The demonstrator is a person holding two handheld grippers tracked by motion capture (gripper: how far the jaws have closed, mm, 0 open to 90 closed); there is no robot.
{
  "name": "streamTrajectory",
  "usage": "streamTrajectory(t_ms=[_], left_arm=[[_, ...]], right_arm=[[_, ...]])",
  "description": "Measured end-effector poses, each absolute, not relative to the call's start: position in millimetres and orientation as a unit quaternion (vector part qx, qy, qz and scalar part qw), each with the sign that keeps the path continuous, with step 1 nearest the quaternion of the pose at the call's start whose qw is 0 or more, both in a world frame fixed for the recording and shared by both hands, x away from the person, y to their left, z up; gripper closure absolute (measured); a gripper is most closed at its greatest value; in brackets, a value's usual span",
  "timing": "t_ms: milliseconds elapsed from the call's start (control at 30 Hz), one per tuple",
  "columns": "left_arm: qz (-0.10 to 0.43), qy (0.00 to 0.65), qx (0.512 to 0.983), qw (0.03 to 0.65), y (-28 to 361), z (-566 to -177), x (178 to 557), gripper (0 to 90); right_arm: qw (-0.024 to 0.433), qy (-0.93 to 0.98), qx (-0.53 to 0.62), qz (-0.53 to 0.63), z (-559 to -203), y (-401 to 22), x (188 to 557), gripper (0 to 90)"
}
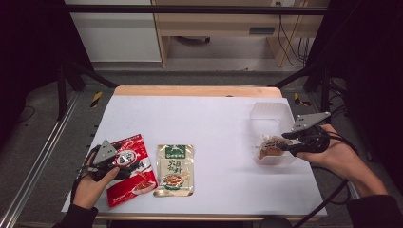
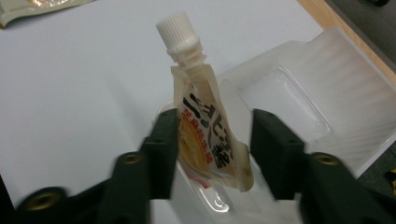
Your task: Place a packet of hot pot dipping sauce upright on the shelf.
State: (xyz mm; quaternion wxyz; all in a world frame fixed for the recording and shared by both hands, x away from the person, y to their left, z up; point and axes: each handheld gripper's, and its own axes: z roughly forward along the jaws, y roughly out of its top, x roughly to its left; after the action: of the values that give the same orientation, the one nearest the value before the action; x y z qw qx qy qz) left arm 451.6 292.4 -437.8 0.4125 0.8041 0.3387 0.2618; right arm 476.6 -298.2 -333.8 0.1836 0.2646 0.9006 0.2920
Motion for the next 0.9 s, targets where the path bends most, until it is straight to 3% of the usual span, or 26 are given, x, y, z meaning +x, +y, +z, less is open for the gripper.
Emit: streamTrajectory(t_ms=[33, 67, 200, 533, 900], left_arm=[[0.262, 0.338, 0.805, 0.412, 292, -438, 451, 6.6], [0.262, 0.338, 0.805, 0.412, 292, -438, 451, 6.7], [0.258, 0.330, 0.810, 0.411, 289, -437, 451, 6.6], [0.234, 0.310, 0.826, 0.409, 278, -431, 454, 6.8], [0.224, 0.293, 0.829, 0.420, 263, -410, 462, 6.6]], right_arm=[[0.198, 0.896, 0.269, 0.294, -331, -294, 474, 34.0], [0.198, 0.896, 0.269, 0.294, -331, -294, 474, 34.0], [0.234, 0.884, 0.260, 0.310, -318, -275, 466, 19.3], [0.284, 0.867, 0.224, 0.343, -299, -205, 436, 12.5], [0.251, 0.865, 0.210, 0.379, -355, -131, 433, 8.6]])
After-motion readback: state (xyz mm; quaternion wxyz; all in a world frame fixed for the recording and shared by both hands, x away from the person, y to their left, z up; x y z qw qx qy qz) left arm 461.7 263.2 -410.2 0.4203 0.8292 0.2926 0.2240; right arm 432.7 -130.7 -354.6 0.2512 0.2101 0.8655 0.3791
